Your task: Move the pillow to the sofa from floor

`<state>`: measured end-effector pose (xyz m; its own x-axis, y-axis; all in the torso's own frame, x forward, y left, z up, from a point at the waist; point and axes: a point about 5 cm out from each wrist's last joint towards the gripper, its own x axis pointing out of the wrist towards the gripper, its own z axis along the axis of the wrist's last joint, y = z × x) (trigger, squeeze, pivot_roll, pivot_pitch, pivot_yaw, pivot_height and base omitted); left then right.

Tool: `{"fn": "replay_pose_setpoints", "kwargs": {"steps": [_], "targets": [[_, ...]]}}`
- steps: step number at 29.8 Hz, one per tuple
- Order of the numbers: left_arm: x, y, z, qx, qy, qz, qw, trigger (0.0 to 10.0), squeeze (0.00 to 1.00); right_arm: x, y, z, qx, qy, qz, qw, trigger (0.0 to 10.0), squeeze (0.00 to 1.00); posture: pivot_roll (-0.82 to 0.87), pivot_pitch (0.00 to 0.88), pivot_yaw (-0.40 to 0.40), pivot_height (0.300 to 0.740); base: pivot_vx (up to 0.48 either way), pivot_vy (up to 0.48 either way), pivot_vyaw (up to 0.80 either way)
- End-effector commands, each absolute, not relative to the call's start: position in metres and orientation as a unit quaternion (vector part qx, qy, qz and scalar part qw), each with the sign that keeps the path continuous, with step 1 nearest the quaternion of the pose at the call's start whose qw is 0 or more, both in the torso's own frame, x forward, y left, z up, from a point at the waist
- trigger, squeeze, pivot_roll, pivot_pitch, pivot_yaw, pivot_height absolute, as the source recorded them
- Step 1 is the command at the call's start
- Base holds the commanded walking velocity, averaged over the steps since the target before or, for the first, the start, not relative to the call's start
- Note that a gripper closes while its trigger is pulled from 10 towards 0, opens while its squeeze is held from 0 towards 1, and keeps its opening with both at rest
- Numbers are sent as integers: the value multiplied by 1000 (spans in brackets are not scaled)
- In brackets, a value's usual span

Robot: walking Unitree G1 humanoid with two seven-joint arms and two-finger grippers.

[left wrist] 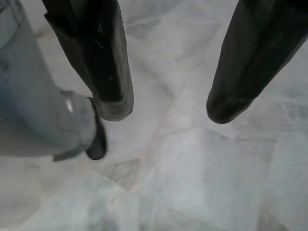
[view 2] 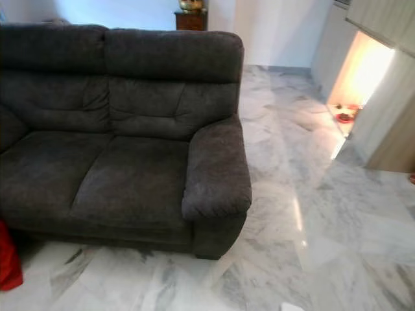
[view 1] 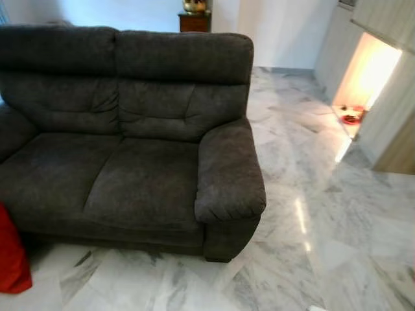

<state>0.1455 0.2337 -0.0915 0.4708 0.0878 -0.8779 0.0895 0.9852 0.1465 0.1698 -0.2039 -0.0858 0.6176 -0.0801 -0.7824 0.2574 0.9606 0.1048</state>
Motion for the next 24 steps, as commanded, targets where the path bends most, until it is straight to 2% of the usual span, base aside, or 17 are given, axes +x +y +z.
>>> {"fn": "replay_pose_setpoints", "kwargs": {"steps": [1, 24], "targets": [[147, 230, -92, 84, 515, -6, 853, 10000, 0, 163, -211, -88, 97, 436, -103, 889, 10000, 0, -48, 17, 28, 740, 0, 428, 0], [148, 232, -91, 93, 515, -13, 852, 10000, 0, 162, -209, -88, 86, 444, -94, 887, 10000, 0, -55, 0, 33, 740, 0, 429, 0]]}}
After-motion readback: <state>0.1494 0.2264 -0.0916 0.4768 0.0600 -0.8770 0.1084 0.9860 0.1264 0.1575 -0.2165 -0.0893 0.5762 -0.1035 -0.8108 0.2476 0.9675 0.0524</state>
